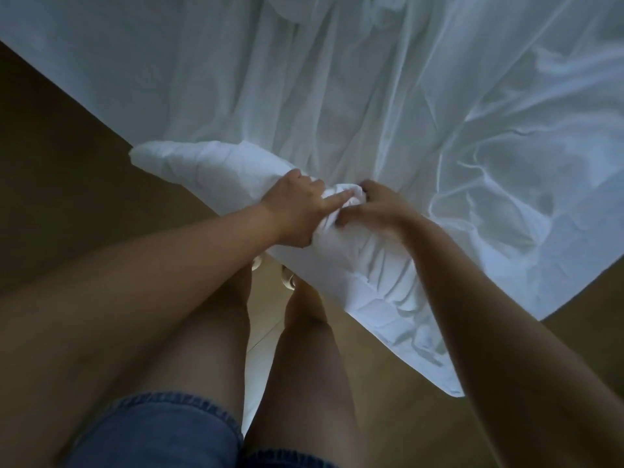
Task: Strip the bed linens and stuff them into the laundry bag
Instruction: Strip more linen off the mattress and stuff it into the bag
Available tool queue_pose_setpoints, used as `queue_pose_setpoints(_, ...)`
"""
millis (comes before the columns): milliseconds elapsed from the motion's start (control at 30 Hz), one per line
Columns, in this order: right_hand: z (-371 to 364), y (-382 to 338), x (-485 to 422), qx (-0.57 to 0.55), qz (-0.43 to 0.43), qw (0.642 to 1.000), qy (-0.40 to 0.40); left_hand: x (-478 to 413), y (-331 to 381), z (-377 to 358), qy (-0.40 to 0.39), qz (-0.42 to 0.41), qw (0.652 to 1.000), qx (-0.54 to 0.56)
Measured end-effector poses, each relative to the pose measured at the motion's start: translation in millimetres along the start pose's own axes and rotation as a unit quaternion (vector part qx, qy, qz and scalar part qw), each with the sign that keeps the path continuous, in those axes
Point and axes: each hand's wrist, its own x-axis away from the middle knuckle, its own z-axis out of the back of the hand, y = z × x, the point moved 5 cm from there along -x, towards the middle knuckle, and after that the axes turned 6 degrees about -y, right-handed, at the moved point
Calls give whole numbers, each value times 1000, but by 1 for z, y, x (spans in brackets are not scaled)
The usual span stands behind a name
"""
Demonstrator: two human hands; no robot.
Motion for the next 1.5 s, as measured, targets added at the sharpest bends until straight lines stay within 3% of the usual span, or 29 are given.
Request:
queue_pose_setpoints(67, 5, -9, 26, 144, 68, 971, 181, -12, -8, 15, -49, 24, 997, 56)
queue_pose_setpoints(100, 2, -9, 41, 193, 91, 951, 223, -18, -11, 21, -86, 28, 991, 96)
queue_pose_setpoints(200, -20, -1, 59, 358, 114, 904, 203, -23, -28, 14, -247, 58, 926, 281)
queue_pose_setpoints(267, -29, 2, 48, 406, 132, 880, 210, -17, -36, 11, -298, 80, 881, 358)
queue_pose_setpoints(333, -24, -5, 29, 392, 115, 891, 199, -16, -37, 21, -265, 93, 893, 351)
queue_pose_setpoints(400, -11, -14, 16, 328, 94, 924, 175, -14, -35, 35, -128, 136, 950, 249)
queue_pose_setpoints(467, 13, -26, 10, 253, 94, 950, 158, -2, -14, 49, 6, 142, 981, 132)
queue_pose_setpoints(567, 45, -42, 6, 171, 24, 983, 53, 7, 15, 37, -2, 122, 992, 6)
queue_pose_setpoints(667, 44, -31, -3, 86, -60, 994, -28, -7, 0, 30, 8, 110, 994, 11)
queue_pose_setpoints(767, 18, -9, -6, 20, -81, 994, -75, -14, -1, 29, -5, 31, 999, -11)
queue_pose_setpoints(800, 12, -7, -5, 20, -55, 997, -49, -17, -1, 29, -18, 19, 1000, -16)
queue_pose_setpoints(867, 8, -13, 7, 108, 44, 987, 112, -25, -4, 35, -50, 18, 999, 1)
queue_pose_setpoints(933, -3, -22, 39, 225, 151, 912, 309, -38, -14, 45, -122, 26, 991, 49)
queue_pose_setpoints(967, -10, -23, 51, 272, 179, 876, 356, -44, -21, 49, -163, 22, 983, 87)
queue_pose_setpoints(1067, -20, -10, 47, 402, 177, 835, 333, -47, -39, 46, -316, 48, 918, 236)
queue_pose_setpoints(1133, -13, -13, 29, 442, 156, 825, 316, -45, -44, 44, -340, 70, 897, 273)
queue_pose_setpoints(1200, -3, -22, 14, 462, 104, 845, 248, -43, -40, 44, -269, 89, 928, 244)
queue_pose_setpoints(1300, 20, -34, -1, 384, 99, 908, 135, -21, -15, 48, -86, 140, 983, 86)
queue_pose_setpoints(1400, 54, -50, -10, 318, 55, 946, 41, -7, 6, 41, -35, 135, 990, -33)
queue_pose_setpoints(1500, 53, -41, -20, 220, -2, 973, -66, -23, -7, 49, 99, 80, 991, -30)
